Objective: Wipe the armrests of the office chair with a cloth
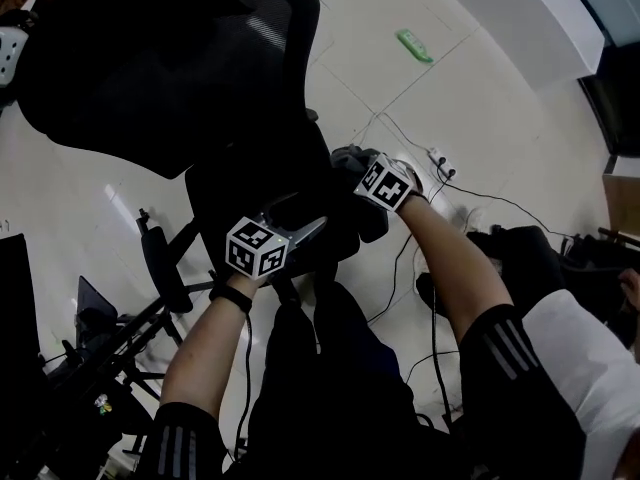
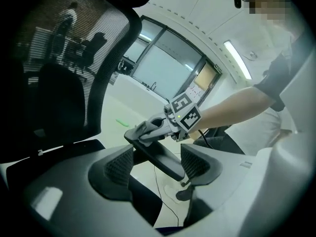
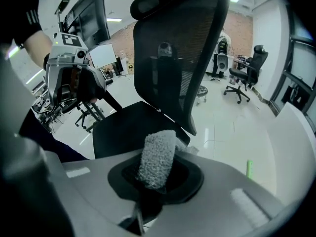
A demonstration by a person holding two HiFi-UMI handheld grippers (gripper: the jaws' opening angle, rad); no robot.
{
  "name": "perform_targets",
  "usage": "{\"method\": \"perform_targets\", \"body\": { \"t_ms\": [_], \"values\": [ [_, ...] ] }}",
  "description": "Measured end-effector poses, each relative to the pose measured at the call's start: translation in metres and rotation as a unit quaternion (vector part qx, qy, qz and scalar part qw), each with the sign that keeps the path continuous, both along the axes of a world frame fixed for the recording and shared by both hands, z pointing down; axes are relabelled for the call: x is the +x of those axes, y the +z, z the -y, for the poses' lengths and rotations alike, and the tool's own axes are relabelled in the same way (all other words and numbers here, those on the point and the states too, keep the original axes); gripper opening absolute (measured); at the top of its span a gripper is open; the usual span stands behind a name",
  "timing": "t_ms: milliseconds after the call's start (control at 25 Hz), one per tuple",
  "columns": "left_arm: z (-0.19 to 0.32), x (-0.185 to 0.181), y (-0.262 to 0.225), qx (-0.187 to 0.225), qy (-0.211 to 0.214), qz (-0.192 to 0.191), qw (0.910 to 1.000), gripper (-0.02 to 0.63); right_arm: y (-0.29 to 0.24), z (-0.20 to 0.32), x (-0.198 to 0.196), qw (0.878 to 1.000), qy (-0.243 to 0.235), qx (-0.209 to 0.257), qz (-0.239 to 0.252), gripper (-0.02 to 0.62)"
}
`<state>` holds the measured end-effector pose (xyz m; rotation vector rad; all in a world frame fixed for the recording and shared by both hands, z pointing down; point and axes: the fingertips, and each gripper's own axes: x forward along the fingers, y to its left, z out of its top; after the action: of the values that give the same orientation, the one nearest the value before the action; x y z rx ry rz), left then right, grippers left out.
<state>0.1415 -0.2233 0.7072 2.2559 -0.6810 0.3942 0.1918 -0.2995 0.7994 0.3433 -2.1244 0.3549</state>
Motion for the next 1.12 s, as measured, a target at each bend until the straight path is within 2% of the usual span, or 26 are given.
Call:
{"method": "perform_targets", "body": {
  "t_ms": [560, 1120],
  "values": [
    [-0.043, 0.035, -0.003, -0.007, 0.050, -0.008, 0.9987, 0.324, -0.004, -0.104, 0.047, 1.000, 0.026, 0.007, 0.010, 0.037],
    [-0.086, 0.021, -0.008, -0.016, 0.045, -0.020, 0.9987, 0.324, -0.003, -0.173, 0.054, 0.999, 0.042, -0.006, -0.011, 0.037]
  ]
}}
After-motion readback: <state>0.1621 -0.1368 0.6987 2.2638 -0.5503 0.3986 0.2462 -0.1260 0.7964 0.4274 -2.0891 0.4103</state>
